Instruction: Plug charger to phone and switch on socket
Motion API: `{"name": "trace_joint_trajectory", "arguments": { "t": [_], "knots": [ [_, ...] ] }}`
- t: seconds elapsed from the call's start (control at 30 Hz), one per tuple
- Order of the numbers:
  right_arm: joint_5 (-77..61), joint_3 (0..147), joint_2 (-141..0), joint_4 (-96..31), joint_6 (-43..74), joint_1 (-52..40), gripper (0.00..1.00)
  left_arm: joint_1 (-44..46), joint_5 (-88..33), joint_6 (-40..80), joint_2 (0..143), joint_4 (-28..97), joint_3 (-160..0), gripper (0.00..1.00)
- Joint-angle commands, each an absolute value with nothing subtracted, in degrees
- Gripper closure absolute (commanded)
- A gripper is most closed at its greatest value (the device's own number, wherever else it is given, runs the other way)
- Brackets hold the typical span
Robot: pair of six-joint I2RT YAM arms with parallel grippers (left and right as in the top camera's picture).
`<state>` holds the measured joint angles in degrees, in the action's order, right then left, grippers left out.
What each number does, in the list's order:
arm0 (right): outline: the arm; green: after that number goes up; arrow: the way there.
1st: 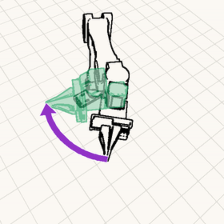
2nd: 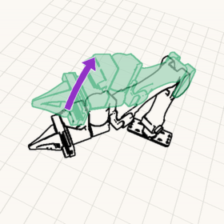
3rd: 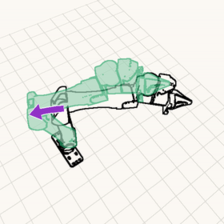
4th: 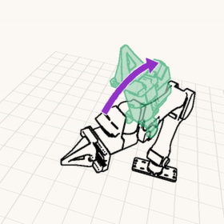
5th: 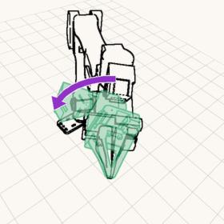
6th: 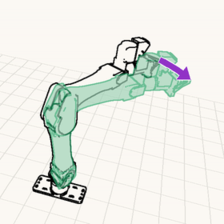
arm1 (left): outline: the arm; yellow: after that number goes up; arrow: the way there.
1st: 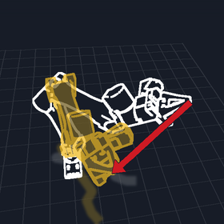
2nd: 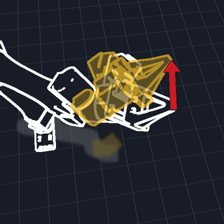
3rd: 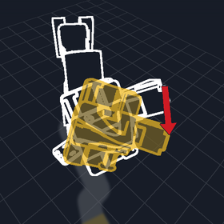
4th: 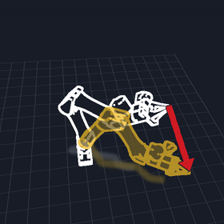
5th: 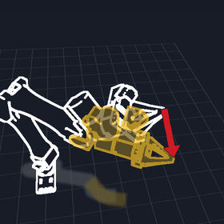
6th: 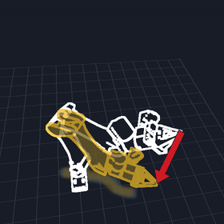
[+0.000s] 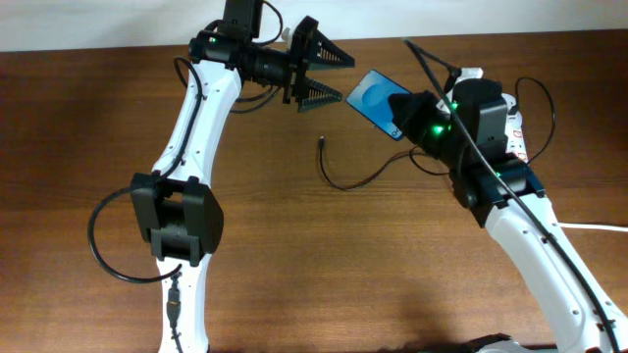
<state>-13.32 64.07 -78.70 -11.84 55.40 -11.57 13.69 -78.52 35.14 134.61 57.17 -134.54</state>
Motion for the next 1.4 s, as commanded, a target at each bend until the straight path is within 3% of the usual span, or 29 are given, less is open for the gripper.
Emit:
{"name": "trace_joint_trajectory", "arguments": {
  "t": [0.0, 0.33, 0.5, 0.77, 1.07, 1.37],
  "knots": [
    [-14.6, 65.6, -77.3, -11.0, 56.4, -9.0, 0.96, 13.1, -81.7, 31.0, 134.6, 57.9, -135.4, 0.00],
    [-23.2, 68.2, -77.1, -11.0, 56.0, -5.6, 0.96, 10.8, -81.6, 2.7, 132.2, 83.4, -135.4, 0.00],
    [-26.0, 68.2, -77.1, -10.0, 57.3, -5.6, 0.96, 10.9, -75.1, -4.4, 127.9, 87.6, -135.4, 0.00],
    [-26.3, 68.2, -77.2, -5.1, 61.1, -8.7, 0.96, 14.8, -72.7, -4.1, 123.7, 85.7, -135.3, 0.01],
    [-18.0, 68.2, -77.6, -0.5, 64.0, -12.0, 0.96, 14.9, -71.9, 14.5, 123.7, 68.1, -135.0, 0.01],
    [-17.1, 68.2, -78.4, -0.5, 63.9, -11.9, 0.96, 13.6, -69.8, 19.1, 126.9, 65.3, -135.0, 0.01]
  ]
}}
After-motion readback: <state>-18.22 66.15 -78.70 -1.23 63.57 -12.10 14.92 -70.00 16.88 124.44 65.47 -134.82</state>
